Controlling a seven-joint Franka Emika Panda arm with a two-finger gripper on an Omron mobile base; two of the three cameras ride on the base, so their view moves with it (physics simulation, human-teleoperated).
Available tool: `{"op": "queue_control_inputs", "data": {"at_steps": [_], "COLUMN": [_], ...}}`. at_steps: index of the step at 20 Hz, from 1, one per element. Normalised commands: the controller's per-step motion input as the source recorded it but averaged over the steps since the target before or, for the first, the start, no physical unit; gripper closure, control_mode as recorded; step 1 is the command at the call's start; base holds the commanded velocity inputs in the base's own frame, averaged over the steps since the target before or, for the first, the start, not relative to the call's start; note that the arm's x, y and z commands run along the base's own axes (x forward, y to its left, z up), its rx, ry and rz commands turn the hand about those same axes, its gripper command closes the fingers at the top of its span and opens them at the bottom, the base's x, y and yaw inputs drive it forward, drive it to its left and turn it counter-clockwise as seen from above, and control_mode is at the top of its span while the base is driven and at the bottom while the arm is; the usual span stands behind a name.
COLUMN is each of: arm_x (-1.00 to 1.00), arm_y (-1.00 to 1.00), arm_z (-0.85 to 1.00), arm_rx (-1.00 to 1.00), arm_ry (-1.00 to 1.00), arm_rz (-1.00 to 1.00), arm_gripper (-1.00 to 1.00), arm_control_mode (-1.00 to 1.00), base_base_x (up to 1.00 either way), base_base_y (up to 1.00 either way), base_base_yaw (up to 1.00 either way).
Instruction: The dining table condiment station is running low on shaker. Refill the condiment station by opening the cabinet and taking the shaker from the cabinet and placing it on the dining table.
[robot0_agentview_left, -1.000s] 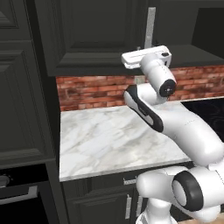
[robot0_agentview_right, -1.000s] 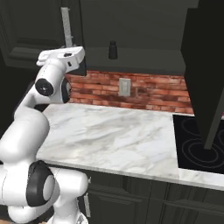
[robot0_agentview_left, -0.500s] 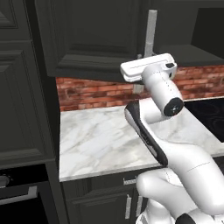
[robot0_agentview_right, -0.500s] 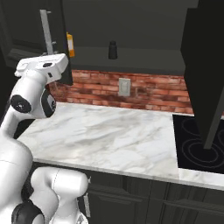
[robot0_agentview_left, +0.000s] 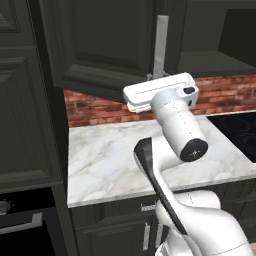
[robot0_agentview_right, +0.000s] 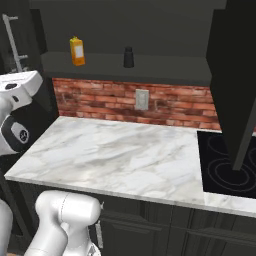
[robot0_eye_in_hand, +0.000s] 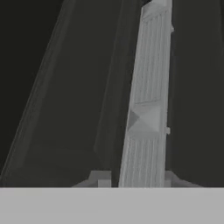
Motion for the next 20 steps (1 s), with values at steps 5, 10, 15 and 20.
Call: {"op": "queue_control_inputs", "data": {"at_steps": [5, 10, 15, 20], "arm_x": [-0.72, -0.42, -0.24, -0.37], "arm_y": [0.90, 0.38, -0.66, -1.00], "arm_z": [-0.02, -0.14, 0.00, 0.00], "arm_rx": [0.00, 0.07, 0.35, 0.44], "arm_ry": [0.09, -0.01, -0.20, -0.13], "arm_rz": [0.00, 0.00, 0.08, 0.11], "arm_gripper": [-1.00, -1.00, -1.00, -1.00], "arm_control_mode": [-1.00, -1.00, -1.00, -1.00], "base_base_x": [0.00, 0.00, 0.00, 0.00], "base_base_y": [0.00, 0.00, 0.00, 0.00], "base_base_yaw": [0.00, 0.00, 0.00, 0.00]}}
